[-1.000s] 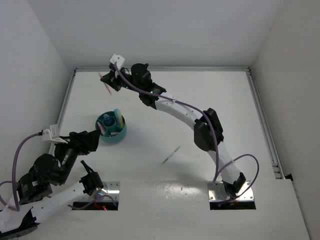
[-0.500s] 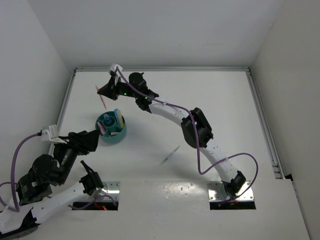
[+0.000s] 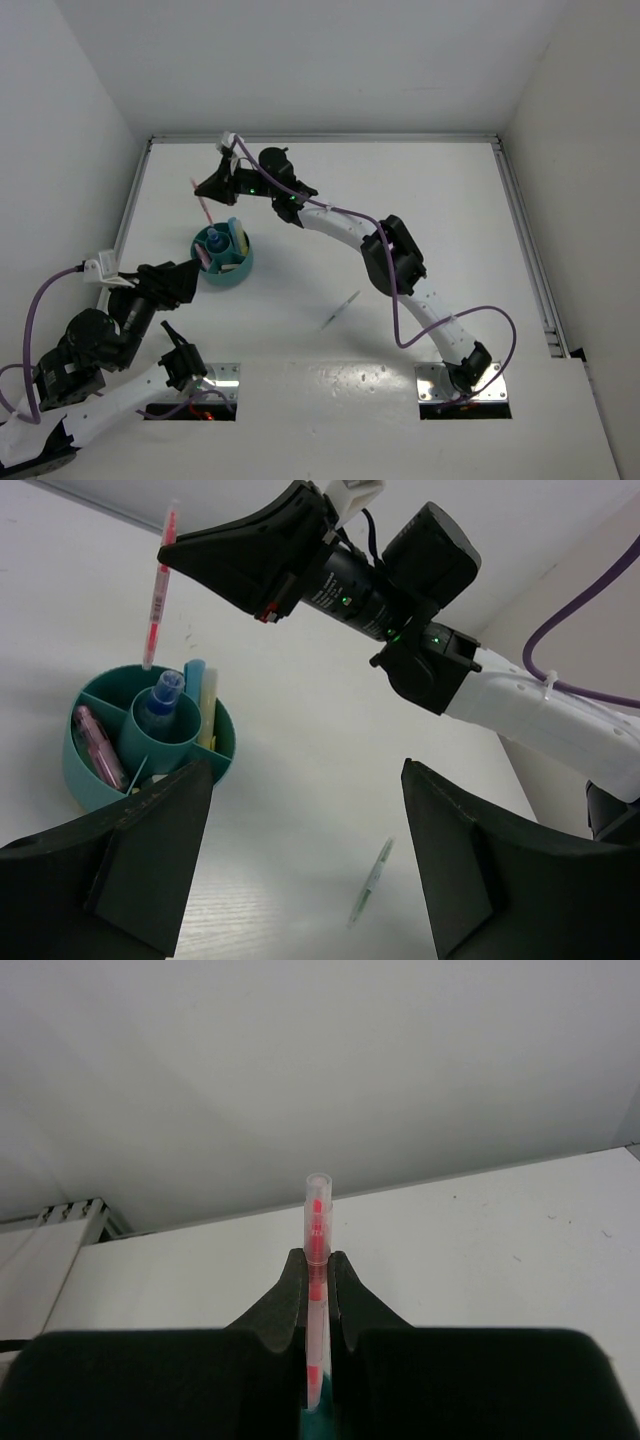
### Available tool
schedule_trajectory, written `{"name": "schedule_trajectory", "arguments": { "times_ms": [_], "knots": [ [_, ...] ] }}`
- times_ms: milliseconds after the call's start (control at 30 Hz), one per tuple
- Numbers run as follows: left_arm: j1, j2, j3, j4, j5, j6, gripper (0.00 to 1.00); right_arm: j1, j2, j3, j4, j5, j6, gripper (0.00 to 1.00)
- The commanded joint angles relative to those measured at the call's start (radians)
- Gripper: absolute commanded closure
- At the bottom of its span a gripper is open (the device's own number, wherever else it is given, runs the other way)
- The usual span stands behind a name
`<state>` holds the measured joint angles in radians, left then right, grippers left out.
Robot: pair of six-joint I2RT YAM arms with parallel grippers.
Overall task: Sort the stationery into containers
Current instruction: Place the pen in the storage box, then pick up the pen from the center of the board.
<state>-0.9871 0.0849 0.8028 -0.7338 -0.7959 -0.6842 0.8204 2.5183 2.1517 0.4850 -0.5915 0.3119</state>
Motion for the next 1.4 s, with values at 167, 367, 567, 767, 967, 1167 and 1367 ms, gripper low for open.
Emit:
{"name": "schedule_trajectory", "arguments": {
  "times_ms": [167,367,567,767,967,1167,1367],
  "knots": [
    [0.010,-0.013,-0.005,0.031,0.007,0.029,0.18,0.002,0.017,0.005,0.050,-0.022,-0.017,1.00],
    [0.010,-0.013,-0.005,0.031,0.007,0.029,0.18,0.011,0.027,-0.013,0.050,-0.031,-0.036,1.00],
    [0.010,-0.013,-0.005,0.040,0.017,0.029,0.18,0.011,0.045,-0.023,0.050,-0.031,-0.045,1.00],
    [0.010,-0.022,-0.005,0.040,0.017,0.029,0.18,0.011,0.054,-0.032,0.050,-0.041,-0.045,0.84],
    [0.010,-0.022,-0.005,0.040,0.017,0.029,0.18,0.020,0.054,-0.041,0.040,-0.064,-0.045,0.64],
    [0.010,-0.031,-0.005,0.040,0.017,0.029,0.18,0.020,0.022,-0.041,0.040,-0.082,-0.045,0.52],
    [0.010,-0.031,-0.005,0.040,0.017,0.029,0.18,-0.010,-0.076,-0.009,-0.032,-0.077,-0.075,0.47]
  ]
}}
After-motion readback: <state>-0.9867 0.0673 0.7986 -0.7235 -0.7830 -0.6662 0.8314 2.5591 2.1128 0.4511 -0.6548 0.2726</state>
